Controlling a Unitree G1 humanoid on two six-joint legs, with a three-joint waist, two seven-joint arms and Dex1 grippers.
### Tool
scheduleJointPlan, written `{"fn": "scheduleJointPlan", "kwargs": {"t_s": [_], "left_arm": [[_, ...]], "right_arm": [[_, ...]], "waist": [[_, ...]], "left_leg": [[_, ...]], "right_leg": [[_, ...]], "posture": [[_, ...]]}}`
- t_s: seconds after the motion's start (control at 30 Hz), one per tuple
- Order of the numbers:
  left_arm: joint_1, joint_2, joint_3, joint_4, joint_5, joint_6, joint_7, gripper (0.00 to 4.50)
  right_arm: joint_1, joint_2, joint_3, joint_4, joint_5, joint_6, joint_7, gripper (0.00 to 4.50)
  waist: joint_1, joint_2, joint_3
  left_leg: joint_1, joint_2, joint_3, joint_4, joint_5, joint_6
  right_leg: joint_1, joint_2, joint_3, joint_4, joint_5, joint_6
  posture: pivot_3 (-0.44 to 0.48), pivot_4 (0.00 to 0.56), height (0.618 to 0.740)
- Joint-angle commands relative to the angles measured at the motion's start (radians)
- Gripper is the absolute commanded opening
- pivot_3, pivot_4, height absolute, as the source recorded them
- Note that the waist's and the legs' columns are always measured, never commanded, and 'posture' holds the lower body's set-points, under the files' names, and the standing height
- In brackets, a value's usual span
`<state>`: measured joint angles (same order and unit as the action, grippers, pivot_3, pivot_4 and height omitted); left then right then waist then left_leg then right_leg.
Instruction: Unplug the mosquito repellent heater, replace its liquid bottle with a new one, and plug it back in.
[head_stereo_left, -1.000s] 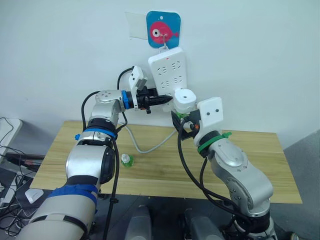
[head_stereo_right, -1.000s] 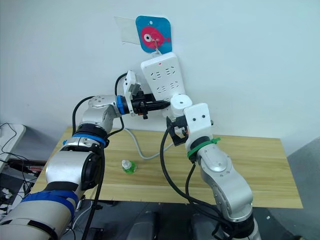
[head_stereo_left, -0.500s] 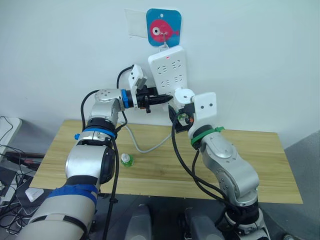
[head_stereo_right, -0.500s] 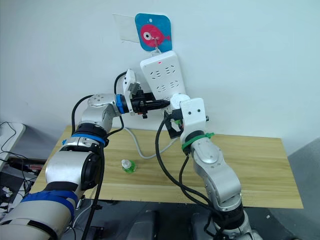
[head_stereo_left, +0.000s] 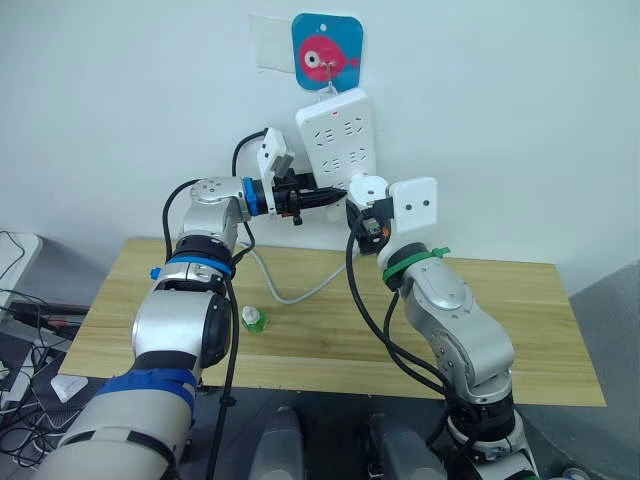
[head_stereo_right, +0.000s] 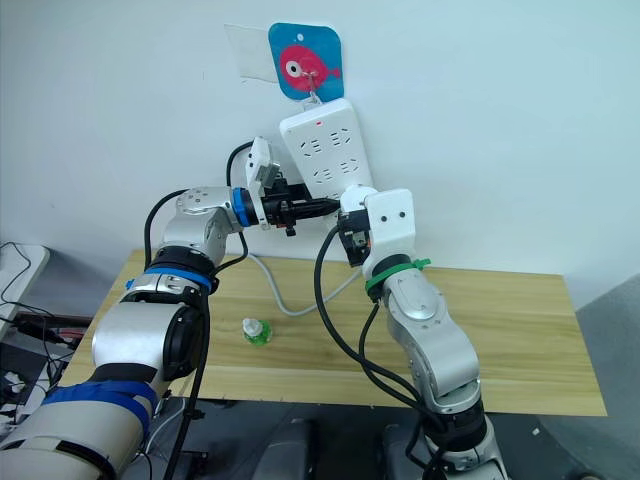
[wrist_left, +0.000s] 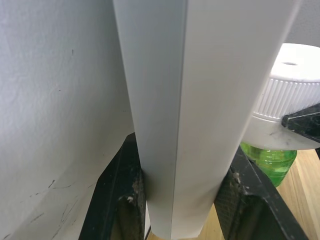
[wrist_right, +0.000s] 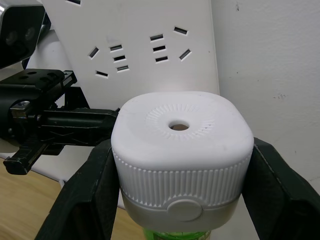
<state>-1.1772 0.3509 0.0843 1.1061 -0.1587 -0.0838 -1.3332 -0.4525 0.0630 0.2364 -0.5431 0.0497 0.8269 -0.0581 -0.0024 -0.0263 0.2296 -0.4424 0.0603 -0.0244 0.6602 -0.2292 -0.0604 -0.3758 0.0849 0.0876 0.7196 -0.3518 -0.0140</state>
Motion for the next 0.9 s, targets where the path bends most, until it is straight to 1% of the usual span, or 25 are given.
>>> {"fn": "scheduleJointPlan", "kwargs": {"t_s": [0.03,0.37,0.47,0.53,0.63,0.73,0.8,0.83,0.9], "left_arm": [[0.008,-0.001,-0.015,-0.015,0.008,-0.012,-0.011,1.34],[-0.003,0.015,-0.009,0.015,0.011,-0.003,0.006,1.34],[-0.005,0.018,-0.01,0.019,0.012,-0.006,0.009,1.34],[-0.004,0.019,-0.011,0.02,0.014,-0.007,0.009,1.34],[-0.003,0.016,-0.013,0.023,0.017,-0.012,0.016,1.34],[-0.001,0.016,-0.01,0.022,0.015,-0.017,0.018,1.34],[0.003,0.022,-0.009,0.018,0.013,-0.018,0.01,2.05],[0.006,0.028,-0.007,0.016,0.012,-0.016,0.006,2.19],[0.011,0.046,-0.002,0.006,0.01,-0.011,0.011,2.77]], "right_arm": [[-0.016,0.003,0.002,-0.035,-0.012,-0.029,0.007,2.92],[0.078,-0.06,0.003,-0.211,0.009,0.073,0.041,2.92],[0.105,-0.071,-0.003,-0.26,0.015,0.102,0.047,2.92],[0.115,-0.078,-0.004,-0.281,0.016,0.119,0.048,2.92],[0.123,-0.085,-0.014,-0.305,0.019,0.139,0.049,2.92],[0.123,-0.076,-0.054,-0.33,0.034,0.149,0.054,2.92],[0.13,-0.067,-0.104,-0.36,0.055,0.162,0.063,2.92],[0.134,-0.068,-0.131,-0.376,0.066,0.169,0.071,2.92],[0.141,-0.064,-0.181,-0.404,0.091,0.186,0.081,2.92]], "waist": [[0.0,0.0,0.001],[0.003,0.0,0.001],[0.0,0.0,0.001],[-0.001,0.0,0.001],[-0.003,0.0,0.002],[-0.003,0.0,0.002],[-0.003,0.0,0.002],[-0.003,0.0,0.002],[-0.003,0.001,0.004]], "left_leg": [[0.0,0.0,0.0,0.0,0.0,0.0],[-0.003,-0.001,-0.002,-0.001,0.0,0.0],[-0.007,-0.001,-0.001,-0.001,0.0,-0.001],[-0.007,0.0,-0.002,0.0,0.0,-0.001],[-0.007,0.0,-0.001,0.0,0.001,-0.001],[-0.007,0.0,0.0,0.001,0.002,-0.001],[-0.007,0.0,0.0,0.001,0.002,-0.001],[-0.007,-0.001,0.0,0.001,0.002,-0.001],[-0.008,0.0,0.0,0.001,0.002,-0.001]], "right_leg": [[0.0,0.0,0.0,0.0,0.0,0.0],[-0.001,-0.001,-0.001,-0.002,0.0,0.0],[-0.005,-0.001,-0.001,-0.001,0.0,0.0],[-0.005,-0.001,-0.001,0.0,0.0,0.0],[-0.006,0.0,-0.001,0.0,0.0,0.001],[-0.006,0.0,0.0,0.0,0.0,0.001],[-0.006,0.0,0.0,0.0,0.0,0.001],[-0.006,0.0,0.0,0.0,0.0,0.001],[-0.006,0.0,0.0,0.0,0.0,0.001]], "posture": [[0.06,0.258,0.74],[0.054,0.257,0.74],[0.051,0.258,0.74],[0.045,0.256,0.74],[0.042,0.256,0.74],[0.04,0.255,0.74],[0.039,0.255,0.74],[0.038,0.255,0.74],[0.034,0.253,0.74]]}}
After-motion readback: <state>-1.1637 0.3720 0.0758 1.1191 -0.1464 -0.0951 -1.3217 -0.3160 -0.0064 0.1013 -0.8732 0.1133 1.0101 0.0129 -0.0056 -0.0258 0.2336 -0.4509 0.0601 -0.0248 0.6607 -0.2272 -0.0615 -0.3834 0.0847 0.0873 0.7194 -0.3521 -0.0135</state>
